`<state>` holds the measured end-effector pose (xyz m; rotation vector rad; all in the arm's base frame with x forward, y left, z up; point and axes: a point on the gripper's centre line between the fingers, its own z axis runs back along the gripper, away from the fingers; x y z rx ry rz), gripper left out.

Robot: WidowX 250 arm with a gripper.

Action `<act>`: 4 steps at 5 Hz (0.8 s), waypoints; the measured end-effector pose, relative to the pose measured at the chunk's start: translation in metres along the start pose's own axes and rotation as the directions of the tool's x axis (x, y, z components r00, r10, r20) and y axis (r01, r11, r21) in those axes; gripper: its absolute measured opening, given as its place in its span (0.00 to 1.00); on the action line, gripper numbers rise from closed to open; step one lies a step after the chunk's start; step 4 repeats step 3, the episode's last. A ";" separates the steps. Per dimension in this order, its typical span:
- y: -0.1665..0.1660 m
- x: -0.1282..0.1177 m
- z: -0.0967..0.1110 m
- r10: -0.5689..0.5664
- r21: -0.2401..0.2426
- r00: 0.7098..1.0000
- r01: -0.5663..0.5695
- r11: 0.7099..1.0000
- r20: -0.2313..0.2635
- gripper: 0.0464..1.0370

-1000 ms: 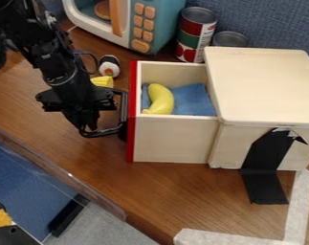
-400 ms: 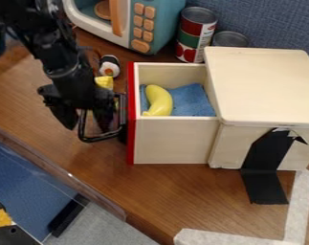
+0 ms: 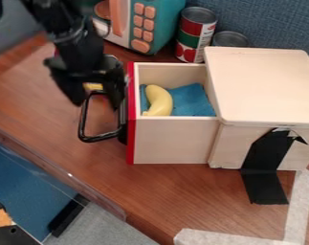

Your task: Opens the drawer

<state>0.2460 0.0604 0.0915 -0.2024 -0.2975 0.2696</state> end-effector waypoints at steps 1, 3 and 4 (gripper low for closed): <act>-0.030 0.009 0.019 -0.046 -0.037 0.999 0.045 0.998 -0.022 0.96; -0.084 0.029 0.028 -0.124 0.040 0.987 0.128 0.991 -0.106 0.96; -0.084 0.029 0.028 -0.124 0.040 0.987 0.128 0.991 -0.106 0.96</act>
